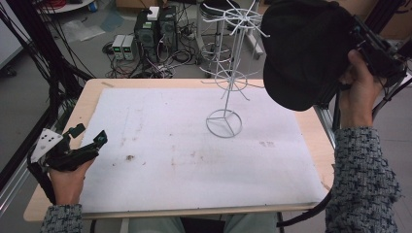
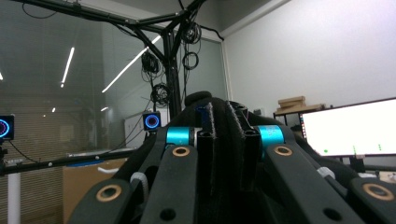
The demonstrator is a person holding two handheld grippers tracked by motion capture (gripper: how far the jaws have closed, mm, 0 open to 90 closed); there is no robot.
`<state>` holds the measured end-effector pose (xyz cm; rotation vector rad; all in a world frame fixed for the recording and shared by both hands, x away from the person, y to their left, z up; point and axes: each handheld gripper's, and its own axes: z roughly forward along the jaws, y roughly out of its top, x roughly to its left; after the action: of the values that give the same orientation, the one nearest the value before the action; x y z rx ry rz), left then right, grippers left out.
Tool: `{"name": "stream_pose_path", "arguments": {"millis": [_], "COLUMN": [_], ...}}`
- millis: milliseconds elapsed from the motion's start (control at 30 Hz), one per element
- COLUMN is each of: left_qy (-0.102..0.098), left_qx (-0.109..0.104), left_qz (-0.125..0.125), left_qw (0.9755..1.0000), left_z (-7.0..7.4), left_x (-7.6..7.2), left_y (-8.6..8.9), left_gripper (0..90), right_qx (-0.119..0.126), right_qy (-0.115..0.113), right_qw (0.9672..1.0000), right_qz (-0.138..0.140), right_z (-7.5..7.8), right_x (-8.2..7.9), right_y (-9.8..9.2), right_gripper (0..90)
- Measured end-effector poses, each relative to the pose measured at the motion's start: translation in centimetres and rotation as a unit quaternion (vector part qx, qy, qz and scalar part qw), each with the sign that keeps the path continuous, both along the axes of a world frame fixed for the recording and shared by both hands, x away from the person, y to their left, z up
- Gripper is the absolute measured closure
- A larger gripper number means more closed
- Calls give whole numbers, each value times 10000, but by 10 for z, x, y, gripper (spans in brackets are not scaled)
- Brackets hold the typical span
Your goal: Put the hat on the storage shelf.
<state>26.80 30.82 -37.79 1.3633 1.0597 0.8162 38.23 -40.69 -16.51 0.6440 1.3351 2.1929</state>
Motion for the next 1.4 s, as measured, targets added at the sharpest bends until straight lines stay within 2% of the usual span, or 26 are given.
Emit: {"name": "stream_pose_path", "arguments": {"millis": [167, 333, 467, 500, 633, 767, 900, 1033, 1200, 1400], "left_qy": [-16, -2, -14, -10, 3, -10, -20, -17, -33, -44], "left_qx": [-14, -21, -23, -12, 19, 19, 4, 39, 57, 64], "left_qz": [19, 26, 29, 29, 34, 58, 52, 52, 59, 59], "left_qw": [10000, 10000, 10000, 10000, 10000, 10000, 10000, 10000, 10000, 10000], "left_z": [0, 0, 0, 0, 0, 0, 0, 1, 1, 2], "left_x": [0, 0, 0, 0, 0, 0, 0, -1, -1, -1], "left_y": [1, 1, 1, 1, 1, 1, 2, 1, 1, 1], "left_gripper": [165, 165, 165, 165, 165, 165, 165, 165, 165, 165], "right_qx": [76, 45, -92, -195, -350, -372, -405, -324, -439, -539], "right_qy": [191, 337, 475, 555, 700, 801, 822, 713, 800, 783], "right_qw": [9998, 9994, 9987, 9978, 9958, 9949, 9944, 9955, 9944, 9936], "right_qz": [20, 0, -185, -304, -475, -496, -525, -531, -533, -606], "right_z": [-19, -31, -38, -41, -46, -50, -52, -51, -51, -51], "right_x": [8, 11, 12, 13, 15, 16, 18, 18, 18, 18], "right_y": [-1, 0, 2, 4, 6, 7, 10, 11, 12, 16], "right_gripper": [816, 815, 814, 812, 808, 801, 780, 774, 753, 742]}}
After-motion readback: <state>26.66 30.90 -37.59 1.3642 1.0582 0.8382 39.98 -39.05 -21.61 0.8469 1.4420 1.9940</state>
